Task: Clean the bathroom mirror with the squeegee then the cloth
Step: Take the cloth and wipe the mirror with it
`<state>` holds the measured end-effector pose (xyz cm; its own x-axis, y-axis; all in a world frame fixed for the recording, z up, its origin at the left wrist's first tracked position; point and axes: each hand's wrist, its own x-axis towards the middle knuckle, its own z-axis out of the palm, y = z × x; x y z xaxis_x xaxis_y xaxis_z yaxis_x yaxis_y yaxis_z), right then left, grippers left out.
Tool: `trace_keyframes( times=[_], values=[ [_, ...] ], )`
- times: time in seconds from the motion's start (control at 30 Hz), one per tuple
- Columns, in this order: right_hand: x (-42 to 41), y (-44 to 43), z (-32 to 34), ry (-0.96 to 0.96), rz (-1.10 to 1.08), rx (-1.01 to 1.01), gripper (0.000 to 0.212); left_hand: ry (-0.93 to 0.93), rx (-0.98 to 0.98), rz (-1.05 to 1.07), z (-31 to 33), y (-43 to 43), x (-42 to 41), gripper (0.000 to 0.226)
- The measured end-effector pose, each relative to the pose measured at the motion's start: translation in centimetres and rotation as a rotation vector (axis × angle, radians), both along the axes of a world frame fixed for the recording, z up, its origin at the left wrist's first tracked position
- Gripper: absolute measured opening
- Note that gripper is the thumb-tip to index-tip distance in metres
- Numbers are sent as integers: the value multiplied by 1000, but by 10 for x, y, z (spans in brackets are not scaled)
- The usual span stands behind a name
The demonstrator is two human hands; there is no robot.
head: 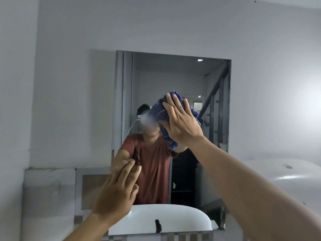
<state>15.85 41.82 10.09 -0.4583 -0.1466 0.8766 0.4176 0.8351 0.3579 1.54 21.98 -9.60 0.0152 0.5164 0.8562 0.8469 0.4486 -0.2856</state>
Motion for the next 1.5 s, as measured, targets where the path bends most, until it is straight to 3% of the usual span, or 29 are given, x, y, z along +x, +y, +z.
trace_keyframes(
  times=[0.3,0.5,0.77,0.93,1.3,1.5],
  values=[
    [33,34,-11,84,-3,-90,67,240,-117,41,39,-11,-9,54],
    [42,50,-20,165,13,-168,65,241,-162,1,63,-15,-9,47],
    [52,66,-31,285,23,-275,65,102,-41,54,148,-11,0,88],
    [59,76,-38,334,9,-296,67,51,-92,125,175,-13,-3,107],
    [63,69,-104,382,-16,-450,71,62,-78,110,173,-14,2,103],
    [56,63,-129,385,20,-511,68,161,-78,104,188,-20,3,76]
  ],
)
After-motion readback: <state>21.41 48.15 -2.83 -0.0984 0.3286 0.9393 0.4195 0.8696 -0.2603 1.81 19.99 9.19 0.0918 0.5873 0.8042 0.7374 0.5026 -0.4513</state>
